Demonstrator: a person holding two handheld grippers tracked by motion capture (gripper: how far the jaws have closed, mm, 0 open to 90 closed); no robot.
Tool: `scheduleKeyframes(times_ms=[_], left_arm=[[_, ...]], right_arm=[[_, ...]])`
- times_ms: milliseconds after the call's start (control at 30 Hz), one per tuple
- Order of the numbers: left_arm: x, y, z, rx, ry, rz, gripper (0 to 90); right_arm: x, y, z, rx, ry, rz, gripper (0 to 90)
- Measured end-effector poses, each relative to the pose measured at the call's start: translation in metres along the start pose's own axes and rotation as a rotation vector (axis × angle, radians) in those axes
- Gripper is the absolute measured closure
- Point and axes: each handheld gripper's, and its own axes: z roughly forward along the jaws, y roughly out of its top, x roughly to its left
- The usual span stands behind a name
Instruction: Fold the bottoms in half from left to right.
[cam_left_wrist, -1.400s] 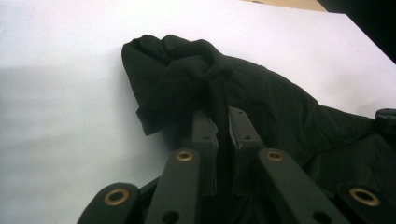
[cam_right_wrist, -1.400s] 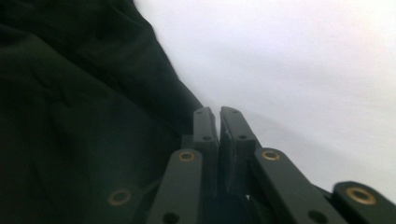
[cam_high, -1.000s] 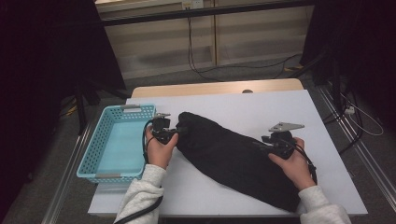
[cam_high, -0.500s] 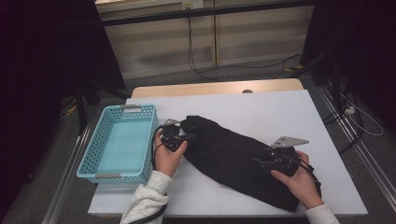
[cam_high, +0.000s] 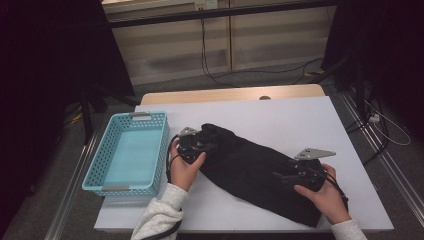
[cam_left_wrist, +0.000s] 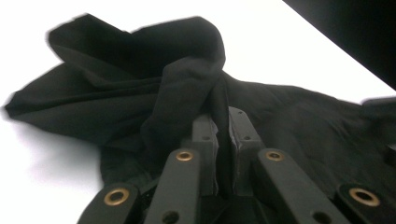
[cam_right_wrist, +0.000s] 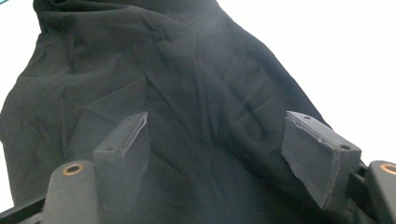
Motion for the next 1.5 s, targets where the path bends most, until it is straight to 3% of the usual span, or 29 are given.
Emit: scheduleKeyframes(times_ms=[167,233,433,1067,1167,1300,1367,1433,1500], left_arm=[[-0.019,-0.013,0.011,0.063,-0.064,0.055,83.3],[-0.022,-0.019,0.014,0.091,-0.065,0.067,83.3],[-0.026,-0.028,0.016,0.110,-0.066,0.102,82.9],[-0.026,-0.026,0.018,0.102,-0.057,0.121,82.8],[-0.024,-0.019,0.015,0.074,-0.058,0.105,83.0],[-0.031,-0.009,0.009,0.040,-0.087,0.124,83.3],[-0.044,-0.012,0.012,0.070,-0.120,0.180,83.3],[-0.054,-0.019,0.021,0.126,-0.160,0.202,83.0],[-0.058,-0.028,0.030,0.167,-0.168,0.220,82.4]], right_arm=[[-0.004,-0.002,-0.001,-0.005,-0.008,0.010,23.7],[-0.005,-0.003,-0.001,-0.005,-0.010,0.007,23.7],[-0.004,-0.003,-0.001,-0.002,-0.010,0.008,23.7],[0.000,-0.005,0.007,0.016,-0.010,-0.005,23.2],[0.000,-0.005,0.007,0.015,-0.010,-0.006,23.2],[0.000,-0.005,0.007,0.015,-0.011,-0.005,23.1],[0.000,-0.005,0.007,0.016,-0.011,-0.006,23.1],[0.000,-0.005,0.007,0.020,-0.011,-0.006,23.0],[0.000,-0.006,0.007,0.020,-0.015,-0.001,23.0]])
